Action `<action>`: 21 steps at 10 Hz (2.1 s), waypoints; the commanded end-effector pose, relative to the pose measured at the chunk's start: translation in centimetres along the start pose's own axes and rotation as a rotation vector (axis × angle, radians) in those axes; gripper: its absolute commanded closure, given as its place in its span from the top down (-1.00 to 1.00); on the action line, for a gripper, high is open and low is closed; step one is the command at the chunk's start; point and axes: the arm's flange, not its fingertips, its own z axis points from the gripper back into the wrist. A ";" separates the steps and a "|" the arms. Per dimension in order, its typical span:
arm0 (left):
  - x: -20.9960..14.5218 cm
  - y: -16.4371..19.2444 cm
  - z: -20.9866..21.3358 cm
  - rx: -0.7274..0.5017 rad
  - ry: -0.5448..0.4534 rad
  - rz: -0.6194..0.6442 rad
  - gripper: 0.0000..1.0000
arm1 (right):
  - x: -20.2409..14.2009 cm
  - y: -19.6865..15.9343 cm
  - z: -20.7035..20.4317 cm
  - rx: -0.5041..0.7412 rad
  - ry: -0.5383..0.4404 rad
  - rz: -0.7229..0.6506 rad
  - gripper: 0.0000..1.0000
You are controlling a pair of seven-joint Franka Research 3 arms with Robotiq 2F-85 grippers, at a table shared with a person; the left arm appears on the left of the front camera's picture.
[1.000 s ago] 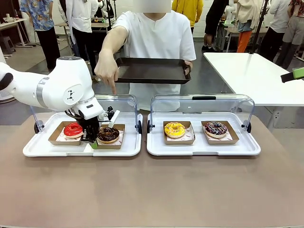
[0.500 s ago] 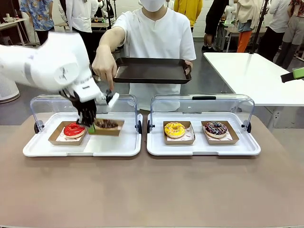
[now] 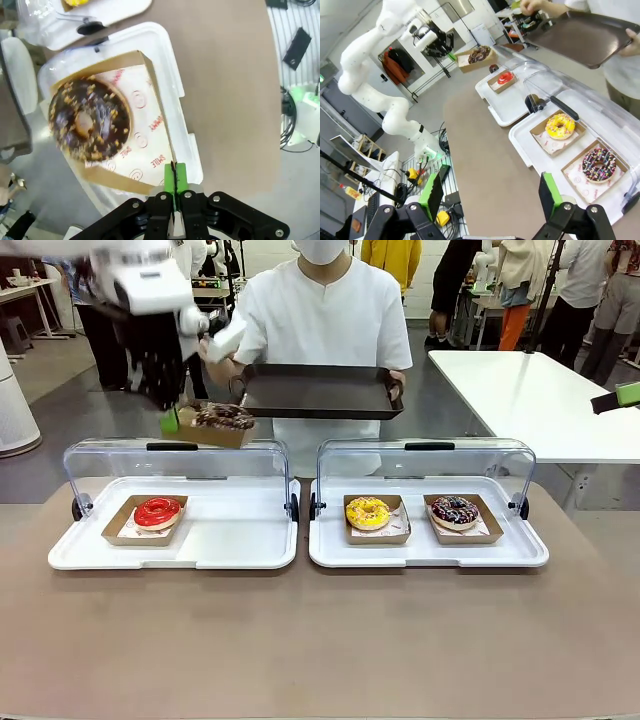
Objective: Provide the desired donut to the person.
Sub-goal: Pick up and lift the Paper togo box containing the Donut pointed at by the person, then place the picked Paper togo box onto the Handle tray extended by the person.
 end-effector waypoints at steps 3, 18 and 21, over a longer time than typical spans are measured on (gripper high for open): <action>1.6 4.3 3.9 0.021 0.010 0.050 -1.00 | 0.0 0.0 0.0 0.002 -0.002 0.003 1.00; 1.1 4.7 3.3 0.015 -0.020 0.037 -1.00 | 0.0 0.0 0.0 0.002 -0.002 0.003 1.00; 1.1 4.7 3.3 0.015 -0.020 0.037 -1.00 | 0.0 0.0 0.0 0.002 -0.002 0.003 1.00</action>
